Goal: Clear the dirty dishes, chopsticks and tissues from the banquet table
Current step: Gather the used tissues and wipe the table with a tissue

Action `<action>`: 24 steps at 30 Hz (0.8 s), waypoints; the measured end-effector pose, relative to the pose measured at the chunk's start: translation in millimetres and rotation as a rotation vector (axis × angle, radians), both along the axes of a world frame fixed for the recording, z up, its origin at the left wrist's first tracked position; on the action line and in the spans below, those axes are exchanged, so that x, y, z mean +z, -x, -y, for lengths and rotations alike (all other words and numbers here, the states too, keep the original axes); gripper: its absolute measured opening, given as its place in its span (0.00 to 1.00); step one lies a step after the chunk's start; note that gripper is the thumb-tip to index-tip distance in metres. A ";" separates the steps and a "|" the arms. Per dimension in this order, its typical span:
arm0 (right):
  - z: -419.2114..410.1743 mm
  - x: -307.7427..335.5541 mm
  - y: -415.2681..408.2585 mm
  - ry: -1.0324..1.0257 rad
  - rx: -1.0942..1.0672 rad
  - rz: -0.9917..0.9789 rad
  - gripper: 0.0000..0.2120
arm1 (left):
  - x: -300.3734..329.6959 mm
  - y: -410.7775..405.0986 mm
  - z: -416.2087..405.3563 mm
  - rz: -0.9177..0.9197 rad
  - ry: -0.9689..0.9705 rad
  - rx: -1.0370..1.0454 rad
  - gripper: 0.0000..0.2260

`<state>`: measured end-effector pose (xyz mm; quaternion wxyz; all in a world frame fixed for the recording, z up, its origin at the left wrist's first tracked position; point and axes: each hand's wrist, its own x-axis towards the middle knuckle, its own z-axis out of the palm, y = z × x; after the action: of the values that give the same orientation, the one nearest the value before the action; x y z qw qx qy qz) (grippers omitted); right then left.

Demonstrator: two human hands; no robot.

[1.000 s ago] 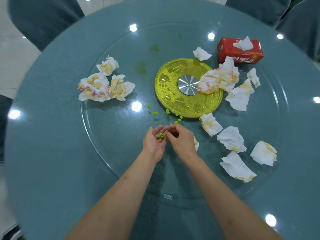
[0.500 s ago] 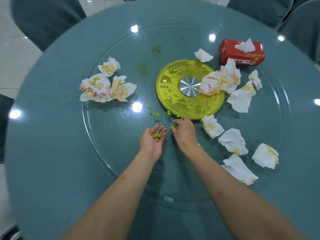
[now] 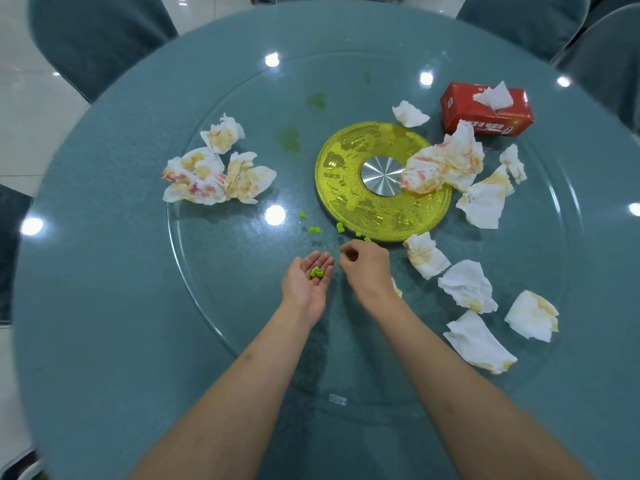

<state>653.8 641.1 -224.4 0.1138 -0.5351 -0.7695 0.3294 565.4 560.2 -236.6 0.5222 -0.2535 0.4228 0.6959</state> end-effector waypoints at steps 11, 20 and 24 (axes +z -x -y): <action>40.3 22.6 17.1 0.051 0.169 -0.203 0.10 | 5.4 11.6 -0.6 0.048 0.003 0.040 0.22; 0.6 4.7 50.7 -0.061 0.116 -0.098 0.08 | 1.2 38.4 8.1 -0.017 -0.004 0.118 0.19; -17.2 -6.0 65.1 -0.075 0.185 -0.011 0.10 | 0.3 53.4 8.4 -0.043 -0.011 0.127 0.20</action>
<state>588.7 658.3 -230.4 0.1068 -0.4554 -0.8268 0.3124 512.0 551.8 -236.3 0.4691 -0.2620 0.4130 0.7353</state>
